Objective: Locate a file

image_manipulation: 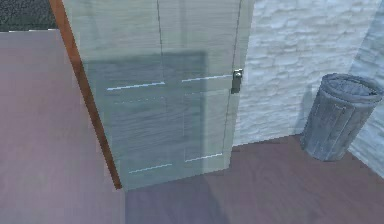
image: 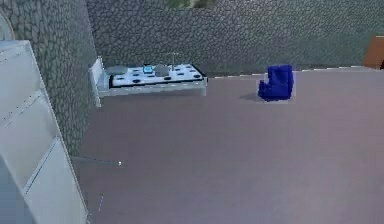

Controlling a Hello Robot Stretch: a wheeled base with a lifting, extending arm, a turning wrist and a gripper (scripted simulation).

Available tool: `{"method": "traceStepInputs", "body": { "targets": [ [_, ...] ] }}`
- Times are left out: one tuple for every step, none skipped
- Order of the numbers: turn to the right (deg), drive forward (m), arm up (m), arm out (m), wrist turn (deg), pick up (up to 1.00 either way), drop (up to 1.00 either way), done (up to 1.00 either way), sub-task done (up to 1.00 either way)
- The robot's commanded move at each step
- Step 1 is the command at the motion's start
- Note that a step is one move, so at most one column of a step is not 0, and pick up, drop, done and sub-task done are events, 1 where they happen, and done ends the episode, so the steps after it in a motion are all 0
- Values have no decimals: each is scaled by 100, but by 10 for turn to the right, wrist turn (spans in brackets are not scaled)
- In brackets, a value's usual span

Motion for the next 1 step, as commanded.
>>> {"method": "traceStepInputs", "body": {
  "targets": [
    [0,10,0,0,0,0,0,0,0]
  ]
}}
